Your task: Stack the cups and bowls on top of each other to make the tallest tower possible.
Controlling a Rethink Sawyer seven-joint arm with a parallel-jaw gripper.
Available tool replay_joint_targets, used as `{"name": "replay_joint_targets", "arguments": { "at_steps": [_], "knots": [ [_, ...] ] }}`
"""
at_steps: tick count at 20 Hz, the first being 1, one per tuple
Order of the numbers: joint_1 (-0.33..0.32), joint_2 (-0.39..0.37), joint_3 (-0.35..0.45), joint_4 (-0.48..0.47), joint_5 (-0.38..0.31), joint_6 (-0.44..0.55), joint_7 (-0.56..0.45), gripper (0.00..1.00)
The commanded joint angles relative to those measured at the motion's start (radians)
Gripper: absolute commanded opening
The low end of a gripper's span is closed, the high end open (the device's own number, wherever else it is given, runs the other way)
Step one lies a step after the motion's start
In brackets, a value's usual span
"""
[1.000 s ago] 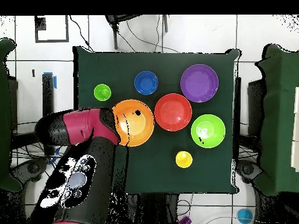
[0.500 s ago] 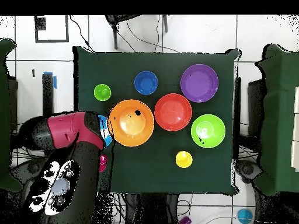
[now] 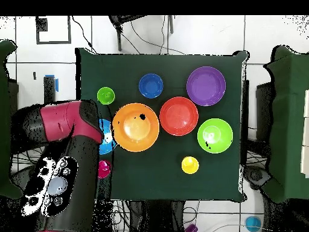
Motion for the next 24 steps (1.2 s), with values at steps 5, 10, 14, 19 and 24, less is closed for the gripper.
{"name": "replay_joint_targets", "arguments": {
  "at_steps": [5,10,14,19,24],
  "knots": [
    [-0.019,0.131,0.066,-0.292,-0.013,0.254,0.092,1.00],
    [-0.018,0.123,0.060,-0.294,-0.013,0.273,0.090,1.00],
    [-0.031,0.130,0.070,-0.316,-0.008,0.276,0.078,1.00],
    [-0.053,0.154,0.084,-0.359,-0.003,0.283,0.057,1.00],
    [-0.069,0.167,0.095,-0.389,0.003,0.294,0.035,1.00]
  ]
}}
